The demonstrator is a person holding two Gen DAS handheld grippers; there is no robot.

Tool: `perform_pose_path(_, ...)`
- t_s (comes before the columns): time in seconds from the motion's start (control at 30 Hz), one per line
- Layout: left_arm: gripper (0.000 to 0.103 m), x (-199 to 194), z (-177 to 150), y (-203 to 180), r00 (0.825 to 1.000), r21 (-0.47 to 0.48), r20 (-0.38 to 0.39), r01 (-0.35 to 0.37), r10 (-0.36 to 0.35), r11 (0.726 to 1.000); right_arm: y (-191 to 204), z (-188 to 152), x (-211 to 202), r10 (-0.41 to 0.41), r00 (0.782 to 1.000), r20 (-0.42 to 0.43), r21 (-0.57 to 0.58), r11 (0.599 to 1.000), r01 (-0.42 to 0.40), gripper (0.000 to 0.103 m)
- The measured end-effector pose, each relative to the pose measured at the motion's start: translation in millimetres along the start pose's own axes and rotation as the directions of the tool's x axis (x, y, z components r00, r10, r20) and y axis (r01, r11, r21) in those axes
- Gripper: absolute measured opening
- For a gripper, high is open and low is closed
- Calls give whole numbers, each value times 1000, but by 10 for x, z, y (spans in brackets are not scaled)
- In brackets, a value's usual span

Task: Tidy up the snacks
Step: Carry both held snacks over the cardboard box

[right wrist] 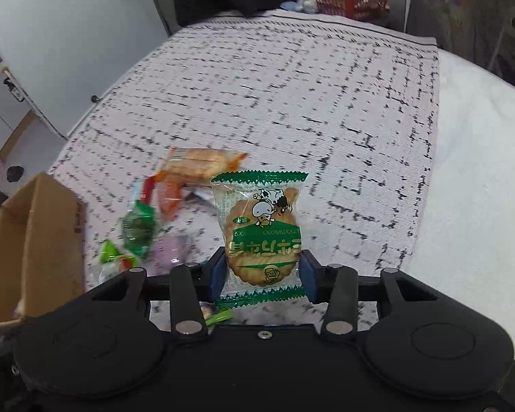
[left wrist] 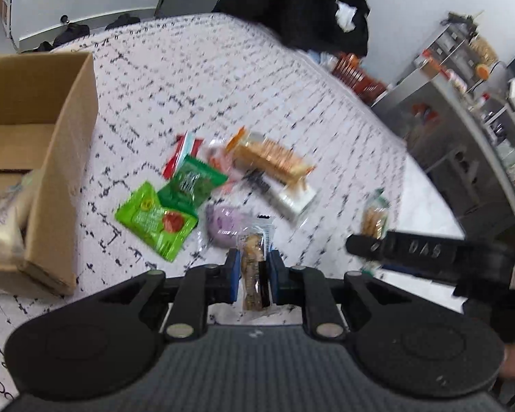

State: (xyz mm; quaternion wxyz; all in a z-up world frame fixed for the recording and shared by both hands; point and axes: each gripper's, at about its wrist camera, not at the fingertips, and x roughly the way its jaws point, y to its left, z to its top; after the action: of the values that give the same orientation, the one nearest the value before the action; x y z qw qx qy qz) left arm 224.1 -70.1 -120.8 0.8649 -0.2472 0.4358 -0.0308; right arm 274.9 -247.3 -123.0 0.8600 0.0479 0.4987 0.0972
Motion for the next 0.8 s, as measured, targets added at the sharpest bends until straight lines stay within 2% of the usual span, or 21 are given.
perform_pose_path(0.27, 17, -376, 80, 124, 996, 4, 83, 22, -22, 1000, 339, -76, -297, 36, 998, 56, -37, 999, -34, 43)
perform_pose_path(0.4, 17, -527, 112, 207, 993, 3, 119, 8, -9, 1000, 488, -111, -373, 66, 995, 79, -29, 998, -63, 43)
perform_pose_path(0.8, 17, -875, 218, 494, 980, -53, 198, 23, -12, 998, 1044, -149, -562, 102, 988, 120, -111, 990, -88, 43)
